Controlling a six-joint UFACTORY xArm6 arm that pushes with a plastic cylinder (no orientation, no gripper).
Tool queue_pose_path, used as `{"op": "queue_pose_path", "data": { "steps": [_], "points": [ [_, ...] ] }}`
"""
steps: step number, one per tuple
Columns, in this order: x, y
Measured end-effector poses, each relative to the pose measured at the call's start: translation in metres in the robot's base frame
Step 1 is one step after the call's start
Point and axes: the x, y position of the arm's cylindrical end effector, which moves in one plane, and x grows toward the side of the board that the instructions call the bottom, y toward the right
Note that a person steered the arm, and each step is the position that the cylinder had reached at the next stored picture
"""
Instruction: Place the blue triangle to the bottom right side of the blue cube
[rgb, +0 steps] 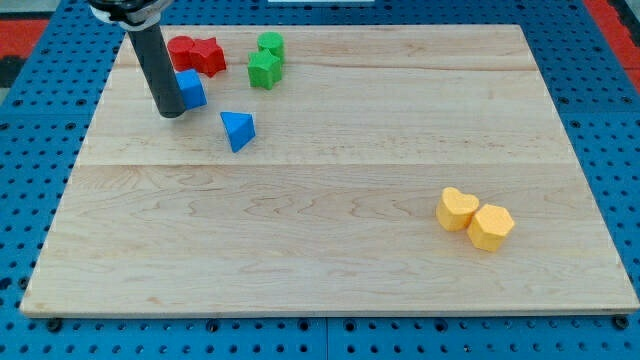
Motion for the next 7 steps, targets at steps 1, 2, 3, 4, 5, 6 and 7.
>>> {"op": "queue_pose_path", "data": {
  "steps": [1, 2, 3, 4, 5, 6, 7],
  "points": [
    [0.062, 0.016],
    [0.069, 0.068],
    [0.069, 0.105],
    [0.055, 0.106],
    [0.039, 0.098],
    [0.027, 0.084],
    [0.018, 0.080]
  ]
}}
